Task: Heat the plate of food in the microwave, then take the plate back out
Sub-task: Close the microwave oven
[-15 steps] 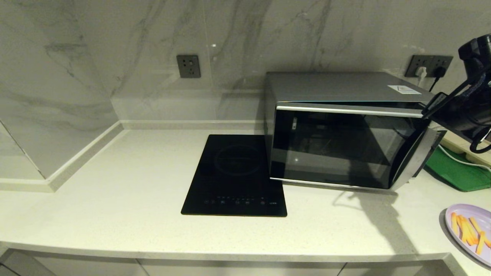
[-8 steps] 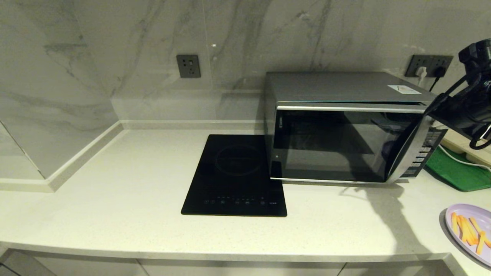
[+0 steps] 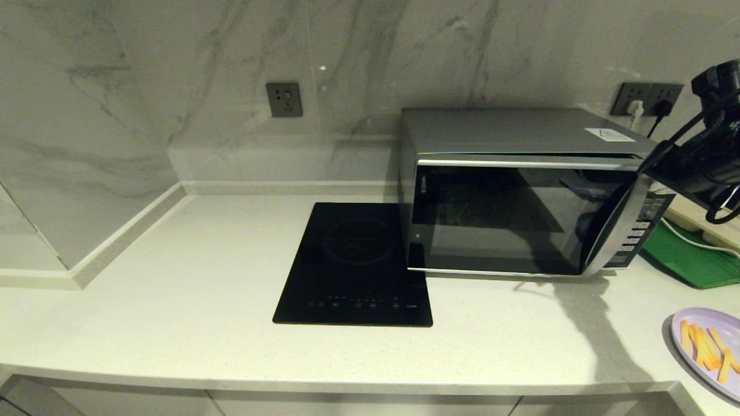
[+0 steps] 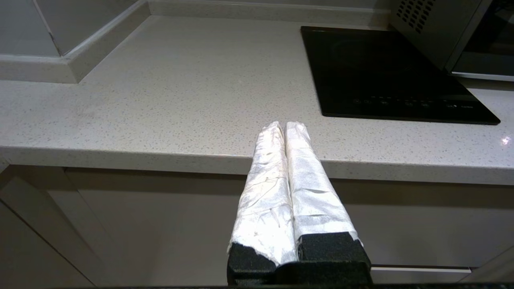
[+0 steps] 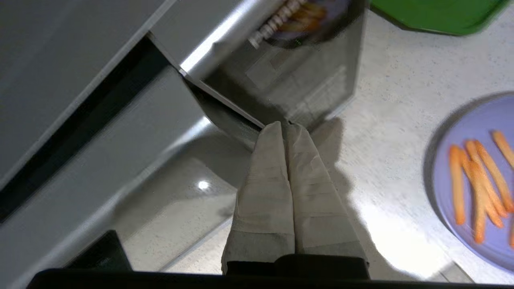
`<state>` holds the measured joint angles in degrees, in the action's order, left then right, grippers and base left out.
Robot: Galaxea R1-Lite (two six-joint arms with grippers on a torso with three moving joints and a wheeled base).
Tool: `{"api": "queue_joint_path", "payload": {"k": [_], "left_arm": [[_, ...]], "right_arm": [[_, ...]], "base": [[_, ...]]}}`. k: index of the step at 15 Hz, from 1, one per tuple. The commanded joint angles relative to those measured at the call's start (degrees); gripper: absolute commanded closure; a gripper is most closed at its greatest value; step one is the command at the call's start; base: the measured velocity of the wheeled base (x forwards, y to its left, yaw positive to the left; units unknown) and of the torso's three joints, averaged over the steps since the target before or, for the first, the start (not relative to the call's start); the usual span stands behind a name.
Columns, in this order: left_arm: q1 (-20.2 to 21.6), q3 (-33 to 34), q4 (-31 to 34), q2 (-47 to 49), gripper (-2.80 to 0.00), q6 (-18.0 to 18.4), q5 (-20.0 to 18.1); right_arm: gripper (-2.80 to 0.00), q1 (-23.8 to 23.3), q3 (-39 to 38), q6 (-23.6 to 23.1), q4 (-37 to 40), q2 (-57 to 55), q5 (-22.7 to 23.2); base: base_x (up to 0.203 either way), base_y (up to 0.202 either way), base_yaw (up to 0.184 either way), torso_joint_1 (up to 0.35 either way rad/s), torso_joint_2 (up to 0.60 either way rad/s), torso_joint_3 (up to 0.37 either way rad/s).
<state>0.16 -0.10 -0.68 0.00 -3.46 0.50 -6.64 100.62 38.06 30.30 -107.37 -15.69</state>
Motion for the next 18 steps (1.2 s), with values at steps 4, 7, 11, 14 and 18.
{"api": "queue_joint_path", "payload": {"k": [4,7,11,14,18], "left_arm": [[0.02,0.01,-0.02,0.00,0.00,-0.05,0.03],[0.02,0.01,-0.02,0.00,0.00,-0.05,0.03],[0.02,0.01,-0.02,0.00,0.00,-0.05,0.03],[0.02,0.01,-0.02,0.00,0.00,-0.05,0.03],[0.02,0.01,-0.02,0.00,0.00,-0.05,0.03]], "right_arm": [[0.00,0.00,-5.67,0.35,0.11,4.60,-1.24],[0.00,0.70,-4.84,0.09,-0.06,4.36,-0.92],[0.00,1.09,-3.07,-0.77,-0.14,1.92,0.63],[0.00,1.55,-2.89,-0.80,-0.22,0.84,0.90],[0.00,1.55,-0.49,-0.83,-0.24,0.32,3.17]], "base": [[0.000,0.000,0.000,0.000,0.00,0.000],[0.000,0.000,0.000,0.000,0.00,0.000],[0.000,0.000,0.000,0.000,0.00,0.000],[0.000,0.000,0.000,0.000,0.00,0.000],[0.000,0.000,0.000,0.000,0.00,0.000]]}}
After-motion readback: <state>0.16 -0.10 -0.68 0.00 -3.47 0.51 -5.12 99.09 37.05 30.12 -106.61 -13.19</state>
